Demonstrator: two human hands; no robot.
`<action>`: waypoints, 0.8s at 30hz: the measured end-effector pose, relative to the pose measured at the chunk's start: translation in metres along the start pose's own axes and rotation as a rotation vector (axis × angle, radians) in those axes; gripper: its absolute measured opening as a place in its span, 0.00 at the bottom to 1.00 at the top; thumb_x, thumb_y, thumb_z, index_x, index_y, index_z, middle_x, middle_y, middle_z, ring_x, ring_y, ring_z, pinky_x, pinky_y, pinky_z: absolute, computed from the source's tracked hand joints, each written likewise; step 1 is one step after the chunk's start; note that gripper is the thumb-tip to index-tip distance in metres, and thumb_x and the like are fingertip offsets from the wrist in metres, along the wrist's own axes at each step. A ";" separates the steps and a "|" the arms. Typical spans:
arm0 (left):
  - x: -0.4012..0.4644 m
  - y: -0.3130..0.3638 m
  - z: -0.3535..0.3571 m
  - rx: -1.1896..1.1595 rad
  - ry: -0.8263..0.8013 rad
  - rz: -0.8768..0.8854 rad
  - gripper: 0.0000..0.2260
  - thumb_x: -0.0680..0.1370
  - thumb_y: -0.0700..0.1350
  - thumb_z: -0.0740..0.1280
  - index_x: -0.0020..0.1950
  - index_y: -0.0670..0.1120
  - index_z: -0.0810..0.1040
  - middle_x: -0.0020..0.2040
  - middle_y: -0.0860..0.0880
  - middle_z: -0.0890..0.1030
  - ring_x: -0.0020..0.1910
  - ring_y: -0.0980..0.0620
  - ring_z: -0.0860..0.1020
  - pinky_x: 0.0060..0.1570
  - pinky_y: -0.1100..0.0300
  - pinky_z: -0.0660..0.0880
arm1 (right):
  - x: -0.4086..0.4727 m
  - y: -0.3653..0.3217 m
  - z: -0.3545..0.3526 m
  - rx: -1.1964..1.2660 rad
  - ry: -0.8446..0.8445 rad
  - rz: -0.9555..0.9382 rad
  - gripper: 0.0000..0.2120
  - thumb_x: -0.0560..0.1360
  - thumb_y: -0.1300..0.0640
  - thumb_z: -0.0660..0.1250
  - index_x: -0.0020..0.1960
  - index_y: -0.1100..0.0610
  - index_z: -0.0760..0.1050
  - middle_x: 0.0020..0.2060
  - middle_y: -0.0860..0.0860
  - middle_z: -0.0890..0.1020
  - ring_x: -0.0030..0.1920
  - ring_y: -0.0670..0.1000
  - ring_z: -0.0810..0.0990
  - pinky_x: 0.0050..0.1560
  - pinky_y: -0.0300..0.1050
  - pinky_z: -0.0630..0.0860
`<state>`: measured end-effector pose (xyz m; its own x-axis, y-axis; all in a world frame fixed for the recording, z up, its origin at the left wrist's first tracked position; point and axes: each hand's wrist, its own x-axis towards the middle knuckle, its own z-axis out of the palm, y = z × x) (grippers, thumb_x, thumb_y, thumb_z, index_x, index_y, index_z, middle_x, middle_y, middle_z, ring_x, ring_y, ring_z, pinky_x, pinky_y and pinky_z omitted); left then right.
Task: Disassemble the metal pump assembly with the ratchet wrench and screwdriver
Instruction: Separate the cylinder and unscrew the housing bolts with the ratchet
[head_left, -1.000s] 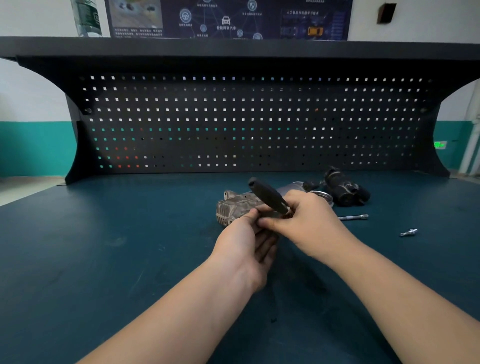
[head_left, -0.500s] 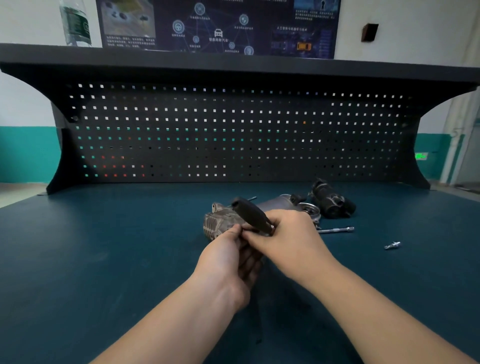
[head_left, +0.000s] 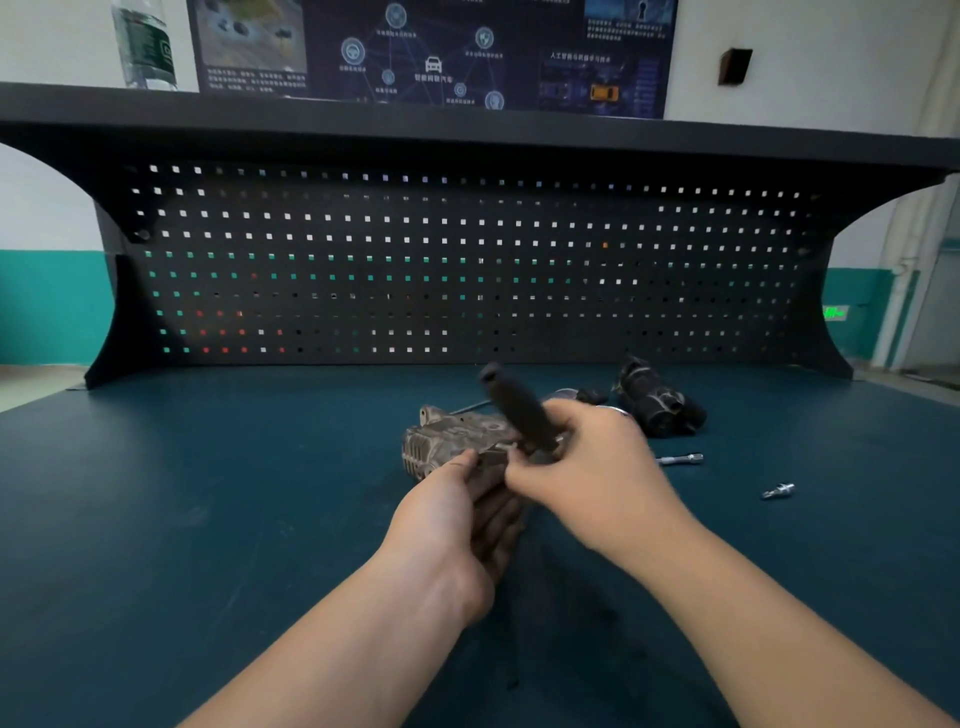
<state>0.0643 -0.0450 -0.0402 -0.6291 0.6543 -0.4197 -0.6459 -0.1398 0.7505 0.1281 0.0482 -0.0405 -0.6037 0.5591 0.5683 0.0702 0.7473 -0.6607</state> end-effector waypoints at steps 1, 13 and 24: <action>0.001 0.000 0.000 0.010 -0.011 -0.006 0.14 0.80 0.52 0.61 0.45 0.45 0.82 0.41 0.48 0.84 0.38 0.54 0.77 0.33 0.61 0.70 | 0.005 0.002 -0.008 0.037 0.075 0.055 0.04 0.62 0.57 0.72 0.33 0.51 0.78 0.28 0.43 0.81 0.30 0.41 0.76 0.32 0.37 0.72; 0.011 -0.004 -0.001 0.081 0.008 0.080 0.15 0.80 0.53 0.58 0.58 0.48 0.79 0.52 0.54 0.83 0.42 0.59 0.76 0.36 0.64 0.64 | 0.102 0.110 -0.070 -0.366 -0.007 0.863 0.05 0.69 0.64 0.69 0.35 0.62 0.74 0.29 0.56 0.84 0.26 0.51 0.75 0.27 0.37 0.65; 0.016 -0.005 0.000 0.027 0.045 0.107 0.13 0.80 0.51 0.60 0.57 0.47 0.79 0.48 0.52 0.84 0.40 0.60 0.78 0.32 0.65 0.64 | 0.100 0.102 -0.047 -0.539 0.061 0.748 0.14 0.68 0.53 0.74 0.46 0.60 0.76 0.39 0.56 0.79 0.36 0.54 0.77 0.33 0.41 0.70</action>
<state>0.0577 -0.0338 -0.0504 -0.7131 0.6025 -0.3586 -0.5625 -0.1862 0.8056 0.1125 0.1969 -0.0277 -0.2105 0.9702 0.1200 0.7944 0.2413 -0.5575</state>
